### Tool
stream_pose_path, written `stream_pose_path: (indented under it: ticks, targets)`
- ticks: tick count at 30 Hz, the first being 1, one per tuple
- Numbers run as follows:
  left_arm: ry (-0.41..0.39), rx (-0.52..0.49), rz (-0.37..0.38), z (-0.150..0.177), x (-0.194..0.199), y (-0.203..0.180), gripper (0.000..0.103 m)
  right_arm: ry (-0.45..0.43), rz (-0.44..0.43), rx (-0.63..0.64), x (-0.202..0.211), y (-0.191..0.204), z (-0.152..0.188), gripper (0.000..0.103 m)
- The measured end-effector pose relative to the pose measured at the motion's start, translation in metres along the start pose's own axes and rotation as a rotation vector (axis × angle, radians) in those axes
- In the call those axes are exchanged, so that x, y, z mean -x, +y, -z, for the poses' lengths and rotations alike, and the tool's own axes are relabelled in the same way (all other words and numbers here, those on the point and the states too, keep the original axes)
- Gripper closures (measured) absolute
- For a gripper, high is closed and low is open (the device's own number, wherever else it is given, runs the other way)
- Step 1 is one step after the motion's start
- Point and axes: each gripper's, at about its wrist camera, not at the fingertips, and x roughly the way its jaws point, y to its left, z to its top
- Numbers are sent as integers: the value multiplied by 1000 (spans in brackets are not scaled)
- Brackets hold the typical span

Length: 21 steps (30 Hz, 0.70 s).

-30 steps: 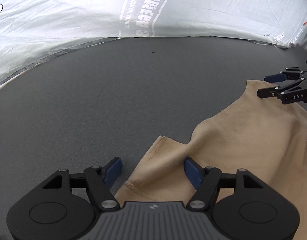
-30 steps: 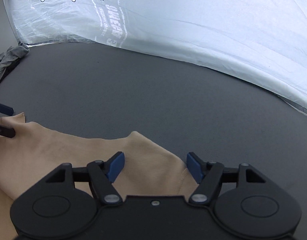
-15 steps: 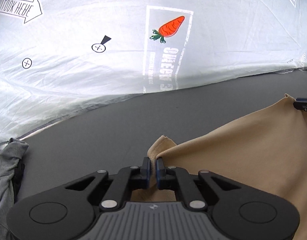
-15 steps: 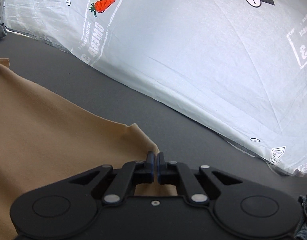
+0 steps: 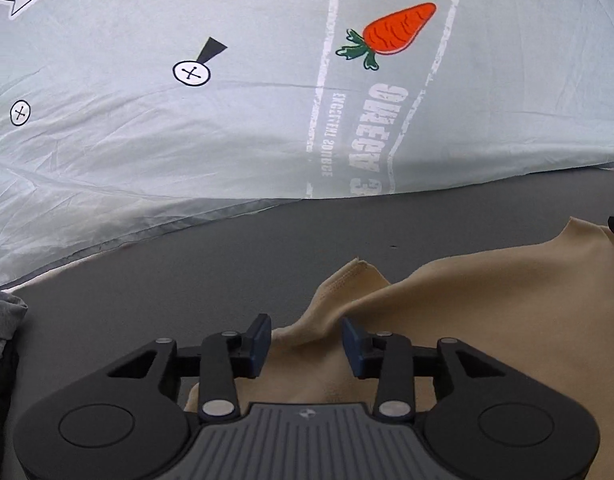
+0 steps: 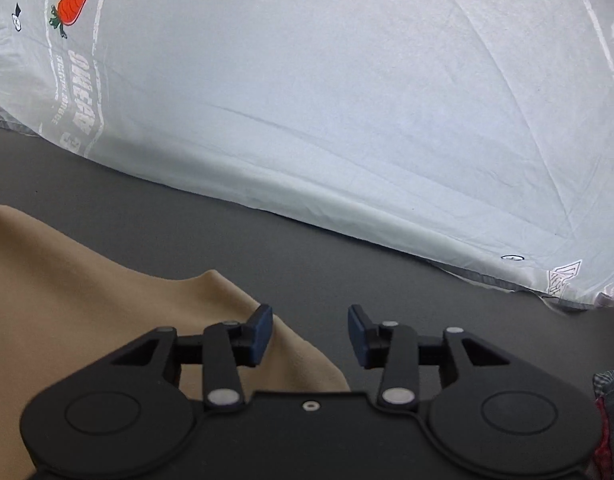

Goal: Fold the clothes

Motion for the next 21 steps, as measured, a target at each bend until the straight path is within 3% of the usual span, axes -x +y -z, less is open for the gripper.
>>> stream_pose_path:
  ticks: [1,4,6,11,15,17,18,19,20,21]
  targets:
    - [-14,34,6,6,18,6,34,-12,7,-35,17,-9,3,54]
    - [0,118,45,40,78,22,34,-6,-19,-165,76,-36,29,51]
    - [65,139,51,73,111,23,34,54,-75,-217,111,-44,56,53]
    - [278,192,79,169,172,14,40,275,-155,-198,202,-35,156,63]
    - [351,287,121,222,214,5,40,347,-212,-204,252,-26,208,61]
    - [347,297,114,238,226,-2,41,369,-241,-201,267,-24,225,60]
    - [335,297,91,241,229,-5,51,380,-256,-200,274,-23,233,62]
    - [322,298,57,243,231,-8,72,391,-270,-198,282,-22,242,62]
    - [309,293,28,244,233,-11,85,380,-279,-193,285,-20,247,77]
    - [301,296,18,243,235,-11,98,371,-307,-200,287,-19,251,100]
